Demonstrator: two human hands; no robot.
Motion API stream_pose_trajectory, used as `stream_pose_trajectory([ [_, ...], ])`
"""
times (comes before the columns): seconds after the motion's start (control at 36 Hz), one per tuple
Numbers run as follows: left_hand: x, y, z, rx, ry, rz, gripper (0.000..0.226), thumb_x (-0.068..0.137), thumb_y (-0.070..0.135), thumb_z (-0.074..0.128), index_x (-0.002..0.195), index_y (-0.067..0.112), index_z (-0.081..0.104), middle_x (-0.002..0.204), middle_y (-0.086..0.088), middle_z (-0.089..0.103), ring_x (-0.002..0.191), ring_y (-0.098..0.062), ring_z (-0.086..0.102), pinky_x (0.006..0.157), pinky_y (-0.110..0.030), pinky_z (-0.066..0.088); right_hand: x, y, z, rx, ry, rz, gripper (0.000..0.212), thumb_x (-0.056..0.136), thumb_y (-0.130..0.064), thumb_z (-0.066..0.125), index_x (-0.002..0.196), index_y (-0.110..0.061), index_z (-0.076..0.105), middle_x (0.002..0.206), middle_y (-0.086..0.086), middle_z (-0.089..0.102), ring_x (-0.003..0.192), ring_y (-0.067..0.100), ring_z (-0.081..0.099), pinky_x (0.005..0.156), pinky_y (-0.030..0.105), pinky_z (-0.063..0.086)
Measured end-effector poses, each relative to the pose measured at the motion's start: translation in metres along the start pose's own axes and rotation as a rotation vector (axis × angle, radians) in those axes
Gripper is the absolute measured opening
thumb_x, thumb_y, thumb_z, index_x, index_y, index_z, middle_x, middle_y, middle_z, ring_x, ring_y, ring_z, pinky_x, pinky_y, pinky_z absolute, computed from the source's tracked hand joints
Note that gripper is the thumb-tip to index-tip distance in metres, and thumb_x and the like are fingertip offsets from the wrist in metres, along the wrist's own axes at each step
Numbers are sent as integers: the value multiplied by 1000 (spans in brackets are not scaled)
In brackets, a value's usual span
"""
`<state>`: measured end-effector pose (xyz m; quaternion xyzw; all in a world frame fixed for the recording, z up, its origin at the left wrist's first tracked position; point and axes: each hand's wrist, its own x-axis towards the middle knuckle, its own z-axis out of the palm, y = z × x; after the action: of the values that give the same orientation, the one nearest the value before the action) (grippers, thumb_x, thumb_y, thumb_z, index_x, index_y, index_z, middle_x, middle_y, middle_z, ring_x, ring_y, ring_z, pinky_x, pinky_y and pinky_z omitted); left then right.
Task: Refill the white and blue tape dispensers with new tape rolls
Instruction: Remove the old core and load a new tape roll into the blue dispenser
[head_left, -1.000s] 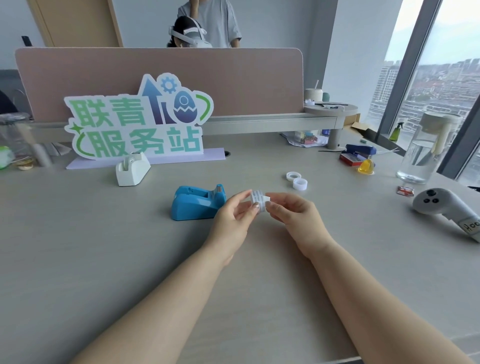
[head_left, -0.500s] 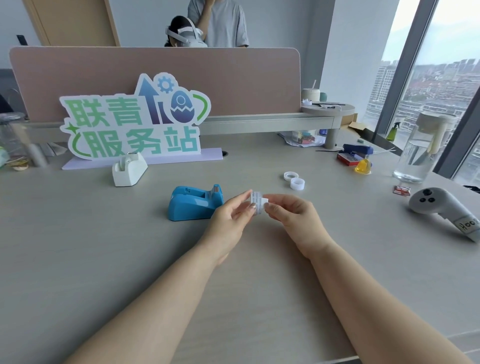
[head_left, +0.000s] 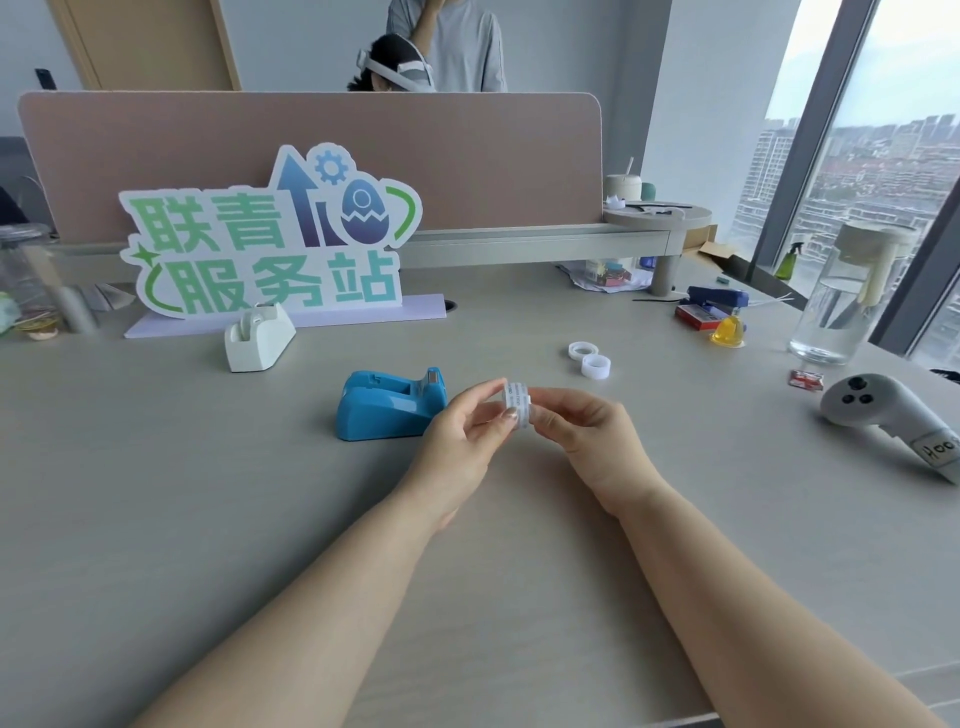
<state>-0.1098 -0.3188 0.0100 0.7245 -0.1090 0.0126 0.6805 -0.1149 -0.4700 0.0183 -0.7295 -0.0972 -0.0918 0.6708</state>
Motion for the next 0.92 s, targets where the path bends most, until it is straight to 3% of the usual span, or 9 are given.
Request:
stream_pose_trajectory([
  [0.11, -1, 1, 1, 35, 29, 38, 42, 86, 28, 67, 126, 31, 56, 120, 5, 65, 112, -8, 62, 101, -28, 47, 0, 0, 0, 36, 5, 37, 22, 92, -20, 58, 109, -15, 70, 104, 4, 74, 101, 12, 67, 90, 23, 53],
  [0.17, -2, 3, 1, 55, 54, 71, 43, 86, 26, 68, 126, 31, 54, 115, 10, 64, 104, 4, 62, 86, -11, 48, -1, -2, 1, 74, 13, 46, 22, 93, -20, 56, 107, -15, 71, 102, 5, 75, 101, 14, 68, 88, 22, 54],
  [0.22, -2, 5, 2, 67, 74, 99, 46, 85, 22, 69, 128, 30, 53, 115, 13, 62, 100, 7, 62, 77, -5, 47, -2, -5, 1, 117, 24, 57, 21, 92, -23, 57, 103, -14, 73, 100, 7, 75, 100, 16, 69, 87, 23, 55],
  [0.33, -1, 4, 2, 46, 77, 95, 52, 83, 14, 71, 129, 31, 52, 118, 9, 60, 104, -5, 65, 80, -12, 50, -4, -7, 1, 119, -9, 50, 21, 88, -24, 63, 101, -11, 73, 99, 10, 75, 95, 14, 69, 88, 27, 54],
  [0.47, 0, 1, -1, 63, 35, 83, 54, 79, 17, 76, 126, 35, 54, 130, 5, 58, 109, -2, 62, 82, -12, 50, -3, -8, 1, 101, -41, 34, 23, 82, -23, 70, 100, -11, 73, 100, 7, 75, 98, 16, 69, 93, 29, 53],
  [0.56, 1, 4, -5, 55, -29, 84, 55, 81, 32, 72, 129, 45, 49, 130, 17, 55, 115, -3, 60, 96, -23, 46, -4, -8, -1, 104, -50, 14, 20, 86, -17, 65, 105, -11, 72, 101, 2, 75, 96, 9, 68, 89, 22, 52],
  [0.67, 1, 4, -8, 76, -17, 96, 46, 89, 26, 62, 127, 49, 51, 129, 6, 60, 111, -6, 64, 105, -40, 46, -5, -11, -1, 69, -85, 9, 24, 87, -14, 63, 110, -10, 69, 105, 1, 73, 95, 1, 66, 79, 12, 48],
  [0.78, 0, 6, -9, 108, 11, 128, 28, 91, 19, 61, 116, 33, 64, 109, 12, 71, 98, -7, 68, 97, -35, 52, -5, -12, 0, 84, -88, 41, 20, 87, -15, 63, 105, -16, 72, 96, -5, 74, 91, 1, 65, 79, 14, 48],
  [0.92, -3, 12, -9, 104, 17, 174, 22, 86, 14, 67, 102, 30, 66, 104, 3, 73, 97, -8, 68, 79, -10, 48, -4, -11, -1, 157, -17, 125, 17, 88, -20, 62, 98, -13, 74, 93, 8, 74, 88, 14, 68, 86, 30, 53],
])
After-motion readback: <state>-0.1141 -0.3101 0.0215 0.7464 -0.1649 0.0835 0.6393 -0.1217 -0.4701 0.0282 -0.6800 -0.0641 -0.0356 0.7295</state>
